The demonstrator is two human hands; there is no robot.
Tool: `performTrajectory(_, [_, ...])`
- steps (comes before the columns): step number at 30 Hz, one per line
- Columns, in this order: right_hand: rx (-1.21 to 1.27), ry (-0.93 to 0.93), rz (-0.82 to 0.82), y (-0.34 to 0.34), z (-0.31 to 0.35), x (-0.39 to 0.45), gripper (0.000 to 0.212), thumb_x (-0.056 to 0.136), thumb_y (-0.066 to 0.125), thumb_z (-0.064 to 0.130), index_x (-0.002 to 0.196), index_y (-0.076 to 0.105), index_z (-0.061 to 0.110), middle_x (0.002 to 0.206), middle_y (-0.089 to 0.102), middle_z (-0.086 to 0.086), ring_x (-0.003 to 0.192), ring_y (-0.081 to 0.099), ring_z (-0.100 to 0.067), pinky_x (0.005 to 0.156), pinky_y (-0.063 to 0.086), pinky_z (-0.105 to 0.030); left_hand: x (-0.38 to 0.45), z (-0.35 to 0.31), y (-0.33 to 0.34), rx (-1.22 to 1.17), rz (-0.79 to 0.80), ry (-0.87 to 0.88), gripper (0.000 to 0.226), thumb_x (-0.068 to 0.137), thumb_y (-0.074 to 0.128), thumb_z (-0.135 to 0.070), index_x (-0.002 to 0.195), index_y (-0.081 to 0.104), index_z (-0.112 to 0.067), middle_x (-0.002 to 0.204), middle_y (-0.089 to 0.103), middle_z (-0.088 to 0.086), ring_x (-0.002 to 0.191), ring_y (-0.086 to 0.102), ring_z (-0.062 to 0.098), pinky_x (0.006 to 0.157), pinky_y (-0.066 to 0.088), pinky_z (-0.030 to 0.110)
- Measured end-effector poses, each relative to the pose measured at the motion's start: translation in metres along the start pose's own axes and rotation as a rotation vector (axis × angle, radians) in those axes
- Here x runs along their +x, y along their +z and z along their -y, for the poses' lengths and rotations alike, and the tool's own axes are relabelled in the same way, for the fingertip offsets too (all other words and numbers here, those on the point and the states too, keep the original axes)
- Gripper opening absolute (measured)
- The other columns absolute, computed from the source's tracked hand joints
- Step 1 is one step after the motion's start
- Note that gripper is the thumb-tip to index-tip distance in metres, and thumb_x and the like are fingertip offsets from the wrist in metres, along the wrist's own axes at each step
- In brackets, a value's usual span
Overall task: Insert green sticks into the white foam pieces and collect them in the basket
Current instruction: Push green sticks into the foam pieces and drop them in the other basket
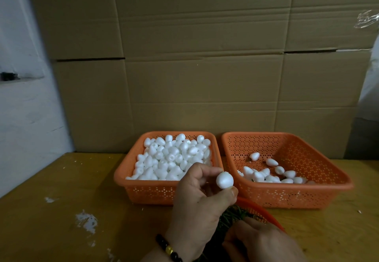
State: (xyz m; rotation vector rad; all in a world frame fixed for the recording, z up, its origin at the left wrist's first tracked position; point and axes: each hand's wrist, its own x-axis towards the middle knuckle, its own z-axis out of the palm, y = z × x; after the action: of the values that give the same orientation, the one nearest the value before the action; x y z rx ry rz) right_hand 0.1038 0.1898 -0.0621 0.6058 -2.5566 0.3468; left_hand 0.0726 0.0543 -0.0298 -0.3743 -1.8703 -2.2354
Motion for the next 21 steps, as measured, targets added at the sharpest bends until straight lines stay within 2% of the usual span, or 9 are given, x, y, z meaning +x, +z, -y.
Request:
performTrajectory(2, [-0.004, -0.001, -0.006, -0.0008, 0.0001, 0.0002, 0.038, 0.033, 0.087, 0.054, 0.048, 0.055, 0.040, 0.048, 0.048, 0.027, 0.038, 0.047, 0.009, 0.037, 0.034, -0.004, -0.0016, -0.0006, -0.0004, 0.053, 0.026, 0.034, 0.032, 0.056, 0.077, -0.022, 0.087, 0.069, -0.029, 0.085, 0.071, -0.003, 0.080, 0.065, 0.015, 0.079, 0.058, 0.051])
performTrajectory(6, [0.001, -0.011, -0.016, 0.0002, -0.0013, 0.0002, 0.039, 0.034, 0.088, 0.052, 0.048, 0.055, 0.040, 0.048, 0.047, 0.026, 0.038, 0.047, 0.009, 0.038, 0.038, -0.006, -0.0038, -0.0031, 0.0000, 0.103, 0.069, 0.054, 0.031, 0.068, 0.070, -0.018, 0.094, 0.071, -0.033, 0.089, 0.069, -0.009, 0.079, 0.067, 0.008, 0.078, 0.059, 0.044])
performTrajectory(12, [0.026, 0.003, -0.002, 0.0010, -0.0014, -0.0009, 0.036, 0.037, 0.089, 0.050, 0.050, 0.057, 0.039, 0.048, 0.049, 0.025, 0.040, 0.048, 0.008, 0.038, 0.041, -0.007, -0.0043, -0.0037, 0.0000, 0.141, 0.080, 0.064, 0.032, 0.074, 0.065, -0.023, 0.102, 0.072, -0.038, 0.108, 0.067, -0.013, 0.094, 0.068, 0.012, 0.079, 0.059, 0.036])
performTrajectory(16, [0.040, 0.019, 0.012, -0.0025, 0.0003, -0.0005, 0.036, 0.037, 0.088, 0.050, 0.050, 0.057, 0.040, 0.049, 0.049, 0.027, 0.040, 0.048, 0.010, 0.038, 0.039, -0.006, -0.0050, -0.0043, -0.0003, 0.194, 0.082, 0.067, 0.041, 0.075, 0.064, -0.026, 0.112, 0.066, -0.044, 0.117, 0.063, -0.023, 0.111, 0.060, 0.007, 0.091, 0.054, 0.040])
performTrajectory(19, [0.051, 0.024, 0.025, -0.0038, 0.0018, -0.0003, 0.035, 0.039, 0.088, 0.049, 0.050, 0.056, 0.040, 0.049, 0.049, 0.027, 0.040, 0.048, 0.009, 0.037, 0.040, -0.007, -0.0054, -0.0064, 0.0002, 0.196, 0.084, 0.048, 0.044, 0.075, 0.065, -0.028, 0.110, 0.058, -0.054, 0.105, 0.068, -0.020, 0.097, 0.065, 0.006, 0.083, 0.055, 0.032])
performTrajectory(21, [0.057, 0.036, 0.040, -0.0043, 0.0024, -0.0003, 0.035, 0.038, 0.088, 0.049, 0.050, 0.056, 0.040, 0.049, 0.049, 0.026, 0.040, 0.048, 0.009, 0.037, 0.039, -0.006, -0.0058, -0.0081, 0.0006, 0.127, 0.075, 0.008, 0.036, 0.082, 0.065, -0.021, 0.102, 0.060, -0.051, 0.097, 0.070, -0.015, 0.088, 0.067, 0.008, 0.074, 0.056, 0.026])
